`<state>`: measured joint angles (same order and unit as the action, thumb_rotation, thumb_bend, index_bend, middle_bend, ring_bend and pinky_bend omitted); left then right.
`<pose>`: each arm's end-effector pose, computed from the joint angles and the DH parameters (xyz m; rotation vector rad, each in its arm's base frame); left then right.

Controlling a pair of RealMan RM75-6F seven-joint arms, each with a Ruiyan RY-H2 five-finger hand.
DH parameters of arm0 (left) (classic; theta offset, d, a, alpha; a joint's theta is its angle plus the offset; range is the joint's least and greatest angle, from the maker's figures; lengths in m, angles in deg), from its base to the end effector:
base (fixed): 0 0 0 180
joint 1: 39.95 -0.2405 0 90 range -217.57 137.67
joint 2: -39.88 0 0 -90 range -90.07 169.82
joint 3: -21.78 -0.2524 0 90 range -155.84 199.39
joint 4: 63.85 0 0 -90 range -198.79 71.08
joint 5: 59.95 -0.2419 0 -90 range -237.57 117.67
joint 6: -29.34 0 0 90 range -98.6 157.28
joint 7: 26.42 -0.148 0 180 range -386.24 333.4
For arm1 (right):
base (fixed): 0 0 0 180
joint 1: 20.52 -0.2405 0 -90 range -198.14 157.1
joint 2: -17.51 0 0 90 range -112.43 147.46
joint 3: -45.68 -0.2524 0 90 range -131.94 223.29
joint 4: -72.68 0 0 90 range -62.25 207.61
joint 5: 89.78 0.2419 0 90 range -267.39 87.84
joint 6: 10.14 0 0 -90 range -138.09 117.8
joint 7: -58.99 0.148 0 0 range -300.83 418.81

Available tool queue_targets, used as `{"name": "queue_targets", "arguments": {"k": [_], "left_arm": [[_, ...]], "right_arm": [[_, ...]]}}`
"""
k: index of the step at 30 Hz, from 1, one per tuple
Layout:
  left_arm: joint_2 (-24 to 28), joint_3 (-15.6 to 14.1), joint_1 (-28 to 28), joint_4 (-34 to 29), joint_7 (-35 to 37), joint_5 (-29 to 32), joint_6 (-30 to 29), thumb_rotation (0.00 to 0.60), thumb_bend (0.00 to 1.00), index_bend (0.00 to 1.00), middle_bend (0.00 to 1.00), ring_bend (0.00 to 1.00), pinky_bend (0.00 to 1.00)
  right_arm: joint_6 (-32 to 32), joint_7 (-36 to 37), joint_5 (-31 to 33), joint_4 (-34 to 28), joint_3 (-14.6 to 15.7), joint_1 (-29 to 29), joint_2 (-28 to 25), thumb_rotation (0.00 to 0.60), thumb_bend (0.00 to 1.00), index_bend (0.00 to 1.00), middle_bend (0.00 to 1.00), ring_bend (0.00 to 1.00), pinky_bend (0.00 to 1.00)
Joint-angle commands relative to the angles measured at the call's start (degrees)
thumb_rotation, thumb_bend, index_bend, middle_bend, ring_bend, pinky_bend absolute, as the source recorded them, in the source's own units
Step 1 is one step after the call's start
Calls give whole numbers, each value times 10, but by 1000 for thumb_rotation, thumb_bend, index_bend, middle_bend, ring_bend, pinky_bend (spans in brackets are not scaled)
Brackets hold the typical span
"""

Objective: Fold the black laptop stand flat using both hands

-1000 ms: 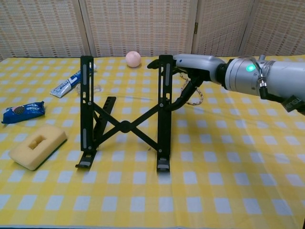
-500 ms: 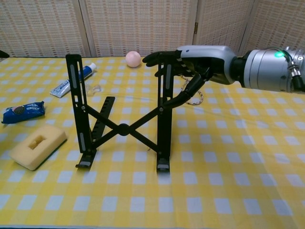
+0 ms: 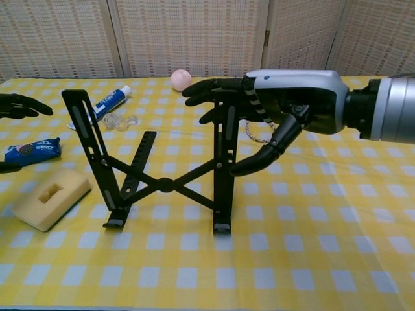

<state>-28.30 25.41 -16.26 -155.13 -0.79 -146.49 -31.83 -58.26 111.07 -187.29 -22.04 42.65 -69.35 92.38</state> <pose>-0.2591 0.2764 0.0519 -1.6297 -1.4233 -1.1493 -0.0949 -0.3015 -0.0253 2.1493 -1.8160 1.3272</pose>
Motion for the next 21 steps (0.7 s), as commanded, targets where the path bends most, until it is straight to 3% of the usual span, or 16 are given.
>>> {"name": "queue_targets", "arguments": {"k": [1, 9, 21], "left_arm": [[-16, -7, 1, 7, -3, 0, 0, 600, 234, 273, 147, 120, 67], [-75, -5, 2, 24, -34, 15, -12, 600, 255, 367, 182, 142, 87], [-146, -3, 14, 33, -84, 47, 4, 600, 346, 430, 211, 162, 104]], "right_arm": [[-15, 4, -14, -6, 15, 2, -5, 600, 183, 0, 65, 110, 0], [-40, 1, -16, -16, 35, 7, -13, 600, 183, 0, 65, 109, 0], [-50, -17, -4, -22, 46, 7, -16, 600, 183, 0, 65, 109, 0]]}}
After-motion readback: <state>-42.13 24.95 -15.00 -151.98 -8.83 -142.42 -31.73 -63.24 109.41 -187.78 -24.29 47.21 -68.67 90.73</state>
